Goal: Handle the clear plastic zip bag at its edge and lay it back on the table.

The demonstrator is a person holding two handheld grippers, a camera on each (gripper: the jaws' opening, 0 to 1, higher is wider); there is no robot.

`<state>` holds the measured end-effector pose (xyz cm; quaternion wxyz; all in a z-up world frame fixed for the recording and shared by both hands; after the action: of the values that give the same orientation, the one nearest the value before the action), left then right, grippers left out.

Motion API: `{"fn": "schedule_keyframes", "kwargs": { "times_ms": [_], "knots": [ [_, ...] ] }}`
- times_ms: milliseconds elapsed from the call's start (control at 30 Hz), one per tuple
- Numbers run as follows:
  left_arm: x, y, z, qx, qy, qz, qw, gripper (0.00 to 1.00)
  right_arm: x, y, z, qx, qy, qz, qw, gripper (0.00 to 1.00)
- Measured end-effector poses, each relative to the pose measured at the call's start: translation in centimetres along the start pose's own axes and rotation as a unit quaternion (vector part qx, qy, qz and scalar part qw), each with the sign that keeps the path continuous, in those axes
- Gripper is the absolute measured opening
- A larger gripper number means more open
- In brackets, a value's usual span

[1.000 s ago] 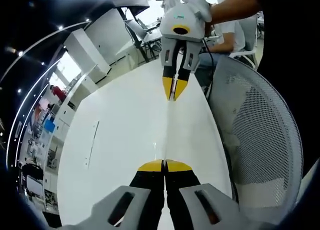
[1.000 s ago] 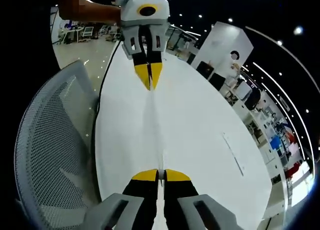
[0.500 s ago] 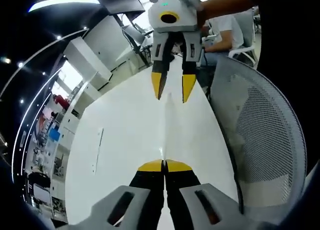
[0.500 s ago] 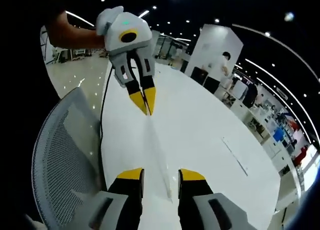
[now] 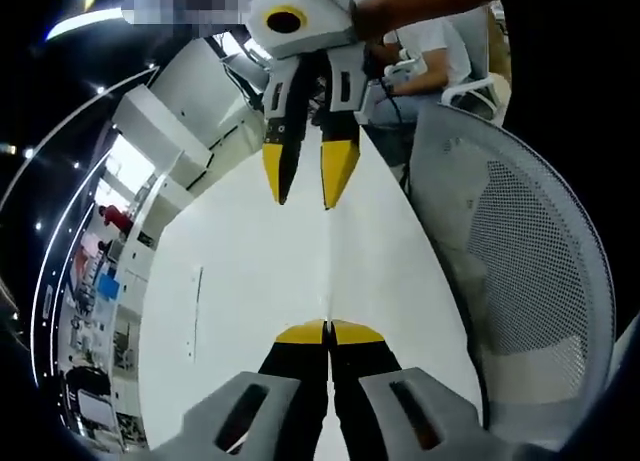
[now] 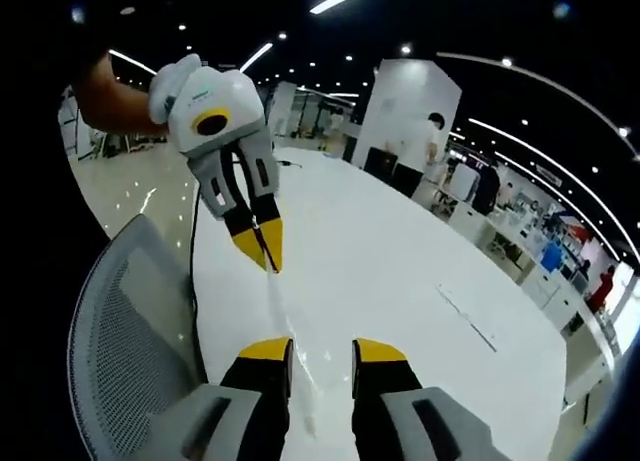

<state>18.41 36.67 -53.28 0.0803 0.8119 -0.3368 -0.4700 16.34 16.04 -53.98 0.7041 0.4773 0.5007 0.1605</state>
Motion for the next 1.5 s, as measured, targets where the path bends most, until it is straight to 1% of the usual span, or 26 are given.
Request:
{"fn": "schedule_keyframes", "kwargs": {
  "times_ms": [33,100,133,167,233,400,467,500,567,600,700,833,967,1033,1133,1200,1233,1400,1500],
  "knots": [
    [0.1,0.1,-0.1,0.0,0.001,0.0,1.0,0.0,0.2,-0.3,0.0,0.009,0.003,-0.001,1.0,0.21],
    [0.2,0.3,-0.3,0.003,0.005,0.004,1.0,0.0,0.5,-0.7,0.1,0.008,-0.002,-0.009,0.9999,0.2],
    [0.2,0.4,-0.2,0.005,0.007,0.009,0.9999,0.0,0.5,-0.8,0.2,0.009,-0.003,-0.01,0.9999,0.2],
    [0.2,0.4,-0.2,0.005,0.007,0.008,0.9999,0.0,0.6,-0.8,0.2,0.013,-0.002,-0.01,0.9999,0.2],
    [0.4,0.4,-0.1,0.013,0.006,0.002,0.9999,0.0,0.6,-0.8,0.2,0.021,-0.001,-0.006,0.9998,0.2],
    [0.6,0.5,0.0,0.014,0.0,0.001,0.9999,0.0,0.1,-0.6,0.6,0.025,-0.008,0.005,0.9996,0.19],
    [0.6,0.6,0.0,0.012,-0.001,0.006,0.9999,0.0,0.4,-1.0,0.7,0.018,-0.01,-0.008,0.9997,0.19],
    [0.5,0.7,0.0,0.013,-0.001,0.007,0.9999,0.0,0.6,-1.1,0.7,0.017,-0.011,-0.009,0.9998,0.19],
    [0.5,0.8,0.0,0.014,0.0,0.007,0.9999,0.0,0.7,-1.3,0.5,0.02,-0.006,-0.01,0.9997,0.19],
    [0.4,0.8,0.1,0.005,-0.001,0.007,1.0,0.0,0.8,-1.4,0.3,0.022,-0.003,-0.011,0.9997,0.19],
    [0.5,0.4,0.2,0.0,0.002,0.005,1.0,0.0,1.1,-1.4,-0.1,0.024,0.005,-0.009,0.9997,0.18],
    [0.5,0.2,0.3,-0.002,-0.002,0.003,1.0,0.0,1.2,-1.1,-0.3,0.021,0.011,-0.007,0.9997,0.18],
    [0.4,0.2,0.1,-0.005,0.001,0.005,1.0,0.0,1.4,-0.9,-0.4,0.018,0.016,-0.008,0.9997,0.18],
    [0.3,0.2,0.1,-0.008,0.004,0.009,0.9999,0.0,1.6,-1.0,-0.4,0.019,0.018,-0.009,0.9996,0.18],
    [-0.1,0.6,0.1,-0.006,0.01,0.025,0.9996,0.0,2.0,-1.0,-0.6,0.018,0.023,-0.015,0.9995,0.17],
    [-0.2,0.6,0.2,-0.007,0.012,0.026,0.9996,0.0,2.2,-1.0,-0.7,0.019,0.026,-0.014,0.9994,0.16],
    [-0.2,0.5,0.3,-0.007,0.011,0.026,0.9996,0.0,2.3,-1.1,-0.7,0.02,0.027,-0.014,0.9993,0.15],
    [-0.1,0.2,0.5,-0.009,0.013,0.023,0.9996,0.0,2.9,-1.1,-1.2,0.023,0.039,-0.016,0.9988,0.0],
    [-0.2,0.0,0.5,-0.013,0.017,0.021,0.9996,0.0,3.1,-1.0,-1.3,0.03,0.044,-0.018,0.9984,0.0]
  ]
}}
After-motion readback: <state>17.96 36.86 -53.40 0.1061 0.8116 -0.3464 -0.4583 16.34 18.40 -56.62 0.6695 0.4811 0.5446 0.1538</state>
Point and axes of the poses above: the point that each gripper's makers call its tool centre point, and the gripper's own axes: x roughly forward along the fingers, z roughly to its right, y roughly out of its top, the point moved 10 cm from there along -x, roughly backward along the fingers, and after that the axes turned 11 degrees about x, right-handed, at the moved point
